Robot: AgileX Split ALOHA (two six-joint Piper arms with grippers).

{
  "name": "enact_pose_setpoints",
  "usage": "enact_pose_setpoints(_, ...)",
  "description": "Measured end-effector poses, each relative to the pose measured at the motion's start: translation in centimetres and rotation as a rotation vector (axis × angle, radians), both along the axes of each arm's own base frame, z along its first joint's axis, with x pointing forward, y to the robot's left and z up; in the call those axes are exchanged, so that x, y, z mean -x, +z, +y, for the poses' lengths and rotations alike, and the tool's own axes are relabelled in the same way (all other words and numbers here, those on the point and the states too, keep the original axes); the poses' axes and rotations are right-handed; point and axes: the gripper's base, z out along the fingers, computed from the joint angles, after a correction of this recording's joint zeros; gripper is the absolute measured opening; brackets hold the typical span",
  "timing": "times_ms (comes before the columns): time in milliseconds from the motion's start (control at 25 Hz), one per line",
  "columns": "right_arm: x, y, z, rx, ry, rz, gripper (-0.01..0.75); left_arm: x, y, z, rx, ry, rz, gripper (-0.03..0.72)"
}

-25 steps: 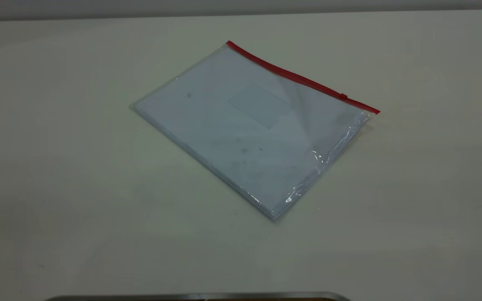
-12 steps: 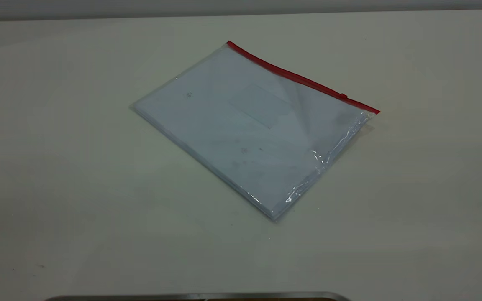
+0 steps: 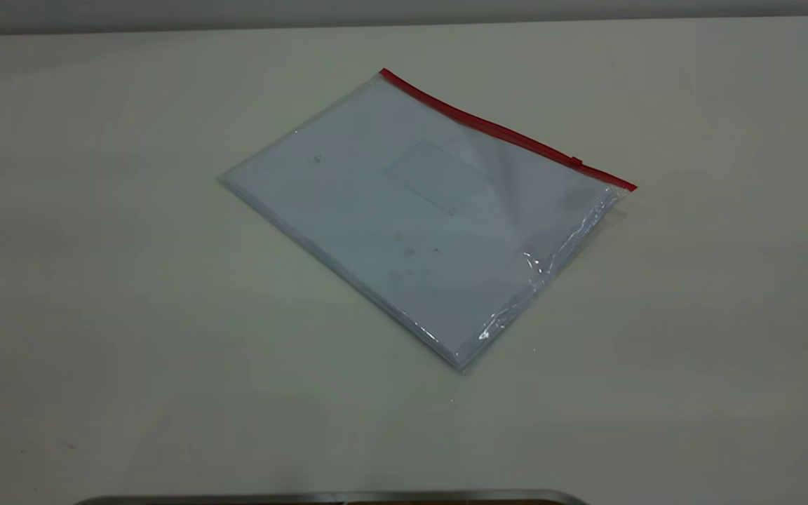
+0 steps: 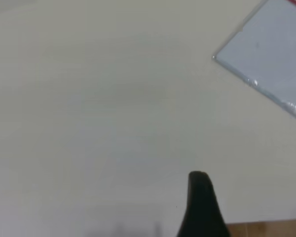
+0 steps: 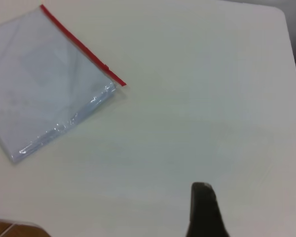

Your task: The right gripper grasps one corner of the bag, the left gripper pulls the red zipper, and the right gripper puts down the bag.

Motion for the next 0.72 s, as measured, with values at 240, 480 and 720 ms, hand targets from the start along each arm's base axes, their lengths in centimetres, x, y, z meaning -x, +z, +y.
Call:
enact_pose_setpoints(240,-3.2,2.3,0.0,-0.024,-0.027,0.101,0.516,-9.5,2.0,-0.5,-0.004,0.001,0.125,0.581)
enact_pose_setpoints(480,-10.2,3.1,0.6,-0.09,-0.036,0.25,0.516,-16.4,1.2,-1.3,0.057,-0.002,0.141,0.581)
enact_pose_setpoints(720,-17.7,-0.5,1.8,-0.205,-0.012,0.422,0.516,-21.2,-1.3,-1.8,-0.009,-0.118,0.14,0.581)
